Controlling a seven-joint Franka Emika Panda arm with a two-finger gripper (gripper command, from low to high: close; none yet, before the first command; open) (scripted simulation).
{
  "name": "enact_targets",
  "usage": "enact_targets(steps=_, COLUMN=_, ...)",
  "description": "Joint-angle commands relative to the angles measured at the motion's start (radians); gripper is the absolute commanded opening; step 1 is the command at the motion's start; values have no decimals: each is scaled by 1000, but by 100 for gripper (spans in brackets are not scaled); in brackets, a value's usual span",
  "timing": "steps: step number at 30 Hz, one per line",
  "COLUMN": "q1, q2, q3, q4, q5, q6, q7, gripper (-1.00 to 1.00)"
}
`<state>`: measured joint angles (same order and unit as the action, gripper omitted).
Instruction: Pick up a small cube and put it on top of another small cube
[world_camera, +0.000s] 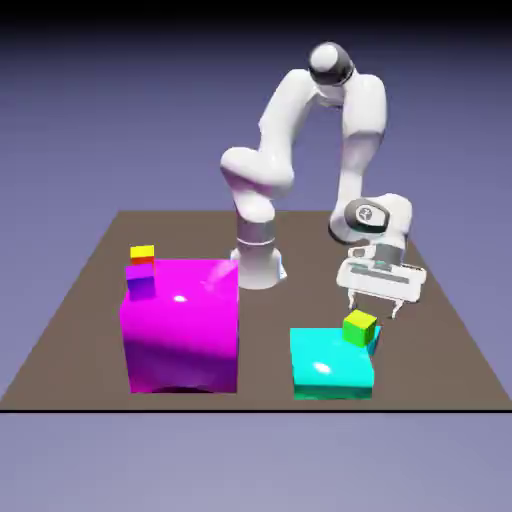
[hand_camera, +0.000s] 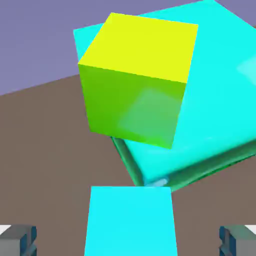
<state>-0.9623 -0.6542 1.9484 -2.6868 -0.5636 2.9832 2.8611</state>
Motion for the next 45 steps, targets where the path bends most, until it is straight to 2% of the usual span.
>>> enact_targets(steps=1, q1=-36, q2=-30, q3=29, q4=12, q5=4, q6=27, q7=6, gripper=0)
enact_targets(steps=6, q1=-213, q2=-179, q3=173, q4=68, q5=23, q6=160, q7=33, gripper=0)
enact_targets(steps=7, q1=-213, q2=-179, q3=173, q4=68, q5=23, q6=160, q7=33, gripper=-100)
enact_targets(steps=15, q1=40, q2=30, q3=-30, q4=-9, q5=-5, q6=-29, q7=-8, gripper=-100)
enact_targets(steps=19, q1=128, q2=43, q3=-107, q4=96, q5=-3, q6=-176, q7=-65, gripper=-100)
enact_targets(steps=44, q1=-554, q2=294, q3=-814, q4=493, q5=268, q6=-1263, q7=19, gripper=-100)
enact_targets(steps=45, q1=-590, q2=298, q3=-818, q4=483, q5=275, q6=-1263, q7=33, gripper=-100)
